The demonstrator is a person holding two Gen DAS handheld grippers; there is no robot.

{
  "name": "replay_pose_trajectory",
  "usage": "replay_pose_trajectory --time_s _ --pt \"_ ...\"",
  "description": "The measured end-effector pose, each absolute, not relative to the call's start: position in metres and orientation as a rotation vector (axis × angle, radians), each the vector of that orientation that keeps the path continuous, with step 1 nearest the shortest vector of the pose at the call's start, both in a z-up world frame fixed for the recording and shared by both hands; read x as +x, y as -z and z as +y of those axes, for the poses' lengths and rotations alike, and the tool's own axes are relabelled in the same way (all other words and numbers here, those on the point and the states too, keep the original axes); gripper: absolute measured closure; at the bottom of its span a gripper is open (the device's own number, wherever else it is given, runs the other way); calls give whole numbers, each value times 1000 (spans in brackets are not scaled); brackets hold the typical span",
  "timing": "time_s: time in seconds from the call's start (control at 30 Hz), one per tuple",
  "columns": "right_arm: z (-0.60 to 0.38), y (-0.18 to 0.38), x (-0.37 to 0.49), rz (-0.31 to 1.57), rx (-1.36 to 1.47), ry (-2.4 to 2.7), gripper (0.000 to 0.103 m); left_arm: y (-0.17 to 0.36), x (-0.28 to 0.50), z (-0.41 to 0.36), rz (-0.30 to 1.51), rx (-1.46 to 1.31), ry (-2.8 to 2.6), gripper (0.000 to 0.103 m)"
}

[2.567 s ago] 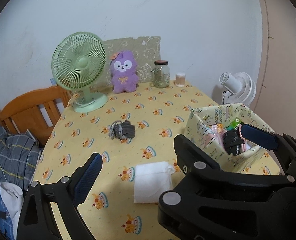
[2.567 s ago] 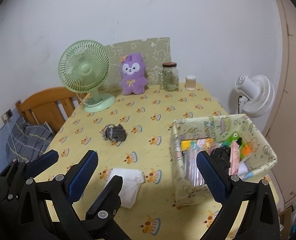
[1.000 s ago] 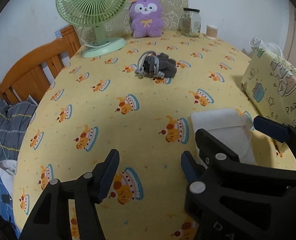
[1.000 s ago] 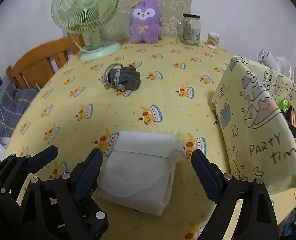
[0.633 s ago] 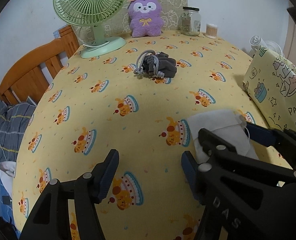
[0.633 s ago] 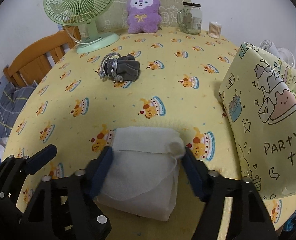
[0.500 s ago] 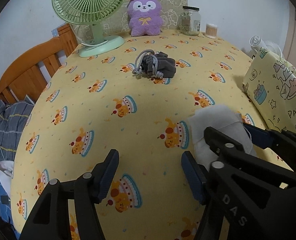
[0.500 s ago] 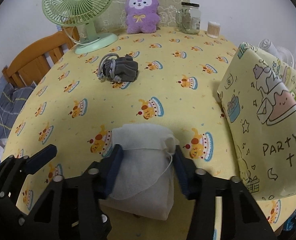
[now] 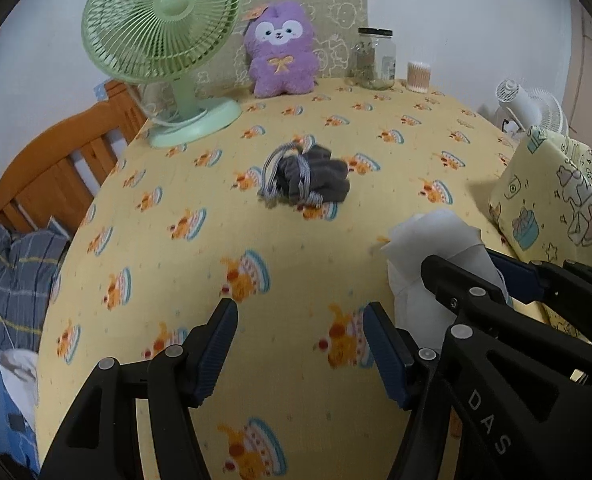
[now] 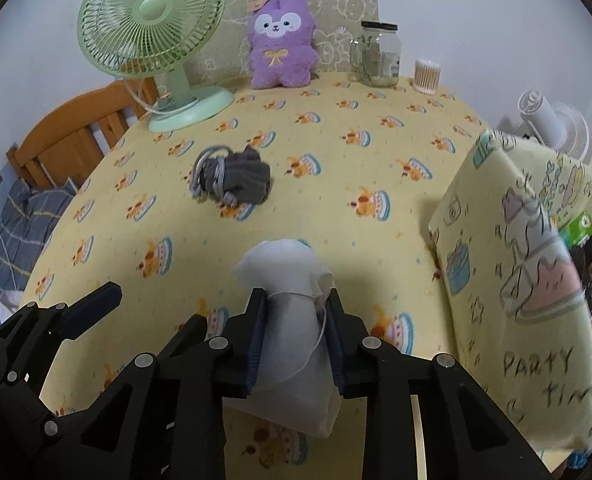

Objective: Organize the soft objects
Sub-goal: 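Grasp the white tissue pack with the right tool and lift it, then grasp the gray gloves with the left tool while the right tool holds the tissue pack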

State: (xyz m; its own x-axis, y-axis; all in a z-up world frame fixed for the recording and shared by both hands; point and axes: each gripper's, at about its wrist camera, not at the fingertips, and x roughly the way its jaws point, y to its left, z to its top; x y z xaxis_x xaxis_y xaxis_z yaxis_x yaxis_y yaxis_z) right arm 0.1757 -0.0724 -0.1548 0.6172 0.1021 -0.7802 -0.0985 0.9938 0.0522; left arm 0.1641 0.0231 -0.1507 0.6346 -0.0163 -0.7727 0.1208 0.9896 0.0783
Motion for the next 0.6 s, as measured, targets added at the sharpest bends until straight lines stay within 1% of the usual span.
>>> replay_pose_trajectory --time_s 0.27,0.37,0.6 --pt "-74 144 196 865 12 -105 73 140 186 21 848 152 97 35" --pt "-75 140 204 852 22 -99 73 136 193 23 837 140 101 30" --pt "-75 135 222 833 63 -91 73 132 214 25 826 139 105 27"
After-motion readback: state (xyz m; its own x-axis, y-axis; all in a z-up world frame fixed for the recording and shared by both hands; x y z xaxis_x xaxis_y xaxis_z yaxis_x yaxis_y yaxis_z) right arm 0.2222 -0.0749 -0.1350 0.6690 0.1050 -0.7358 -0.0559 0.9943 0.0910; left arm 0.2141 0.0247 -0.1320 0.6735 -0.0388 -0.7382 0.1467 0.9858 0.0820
